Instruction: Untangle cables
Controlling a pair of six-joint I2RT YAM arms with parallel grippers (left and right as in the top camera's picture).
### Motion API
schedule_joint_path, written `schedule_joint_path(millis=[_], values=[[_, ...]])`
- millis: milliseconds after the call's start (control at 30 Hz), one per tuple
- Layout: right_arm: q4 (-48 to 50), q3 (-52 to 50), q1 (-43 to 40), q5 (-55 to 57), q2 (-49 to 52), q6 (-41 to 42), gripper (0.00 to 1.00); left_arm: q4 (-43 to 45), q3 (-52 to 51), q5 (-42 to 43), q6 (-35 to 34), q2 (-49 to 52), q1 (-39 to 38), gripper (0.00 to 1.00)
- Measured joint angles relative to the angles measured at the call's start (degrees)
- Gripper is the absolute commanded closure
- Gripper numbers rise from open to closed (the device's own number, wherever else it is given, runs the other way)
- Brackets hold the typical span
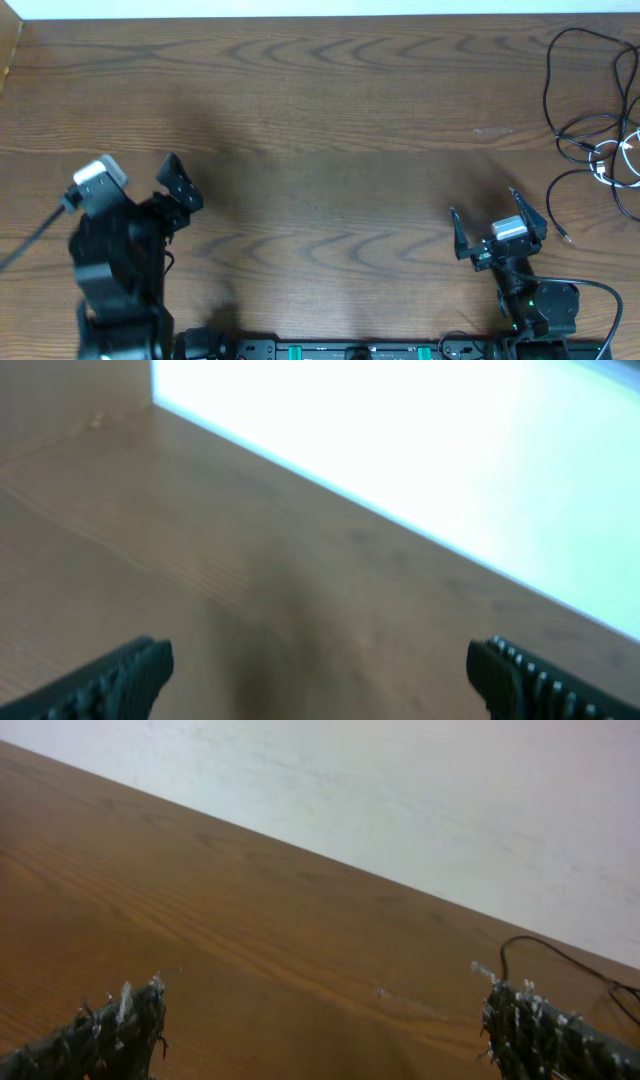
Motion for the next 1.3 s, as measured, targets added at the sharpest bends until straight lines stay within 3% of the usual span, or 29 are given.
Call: schedule_joint_path(millis=[67,233,367,600,733,1300], values=[[0.02,0.0,0.0,0.02,0.02,0.02,0.01,11.91,-9.73,2.21,4.42,-7.58,-0.02,0.01],[0.0,0.0,0.0,0.15,0.0,0.0,0.01,28.04,-28.74,5.57,11.19,-19.21,-1.14,0.01],[-0.02,0.0,0.0,0.2,0.0,0.0,0.01,35.28,-40.26,6.43,15.8,-25.4,-3.74,0.01],[-0.02,0.0,0.0,0.33,0.0,0.0,0.01,34.1,-48.98,6.8,19.26,-33.48,-4.33,0.01],[-0.02,0.0,0.0,0.35,-0.02,0.0,0.01,29.35,-48.65,6.47,19.3,-33.68,-4.35,0.01],[-0.02,0.0,0.0,0.37,-0.02,0.0,0.01,29.18,-48.52,6.29,19.3,-33.66,-4.35,0.01]])
